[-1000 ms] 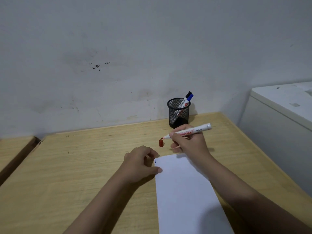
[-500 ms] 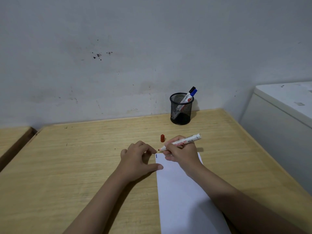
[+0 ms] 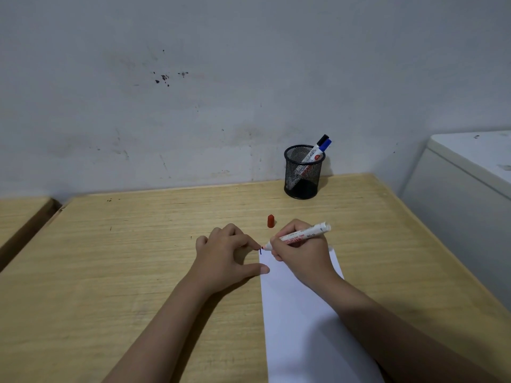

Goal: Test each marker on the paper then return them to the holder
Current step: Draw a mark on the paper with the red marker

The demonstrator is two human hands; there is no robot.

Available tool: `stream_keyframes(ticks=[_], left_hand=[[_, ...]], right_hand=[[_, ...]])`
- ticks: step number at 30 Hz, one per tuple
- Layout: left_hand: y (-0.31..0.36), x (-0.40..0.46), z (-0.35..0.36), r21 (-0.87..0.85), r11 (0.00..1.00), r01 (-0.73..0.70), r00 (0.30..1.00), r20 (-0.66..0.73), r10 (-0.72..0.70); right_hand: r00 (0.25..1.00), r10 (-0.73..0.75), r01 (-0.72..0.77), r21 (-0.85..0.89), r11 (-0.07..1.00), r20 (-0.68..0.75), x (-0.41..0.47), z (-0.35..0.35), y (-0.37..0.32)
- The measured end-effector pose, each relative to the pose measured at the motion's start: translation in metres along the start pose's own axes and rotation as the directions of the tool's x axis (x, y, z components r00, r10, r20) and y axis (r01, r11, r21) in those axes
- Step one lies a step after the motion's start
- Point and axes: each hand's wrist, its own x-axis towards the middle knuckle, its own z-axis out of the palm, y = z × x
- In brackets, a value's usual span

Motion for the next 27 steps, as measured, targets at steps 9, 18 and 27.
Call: stream_keyframes(ticks=[9,18,27], left_hand=[[0.0005,0.0004,0.0001,0.033,0.999,0.001,1.000,0.003,-0.001],[0.0029,-0.0008,-0.0012,0.050,0.999,0.002,1.000,0.007,-0.002],[0.0029,-0.0011,-0.0007,0.043,0.999,0.004,1.000,0.001,-0.004]], right_hand=[[1.000,0.008,-0.008,-0.030,1.000,0.014,0.0004,-0.0010,0.0011],[0.999,0.039,-0.038,-0.019,0.999,0.036,0.0024,-0.0002,-0.0031],[0.996,0.080,-0.076,0.093,0.993,-0.033,0.0024,-0.0013,-0.0028]])
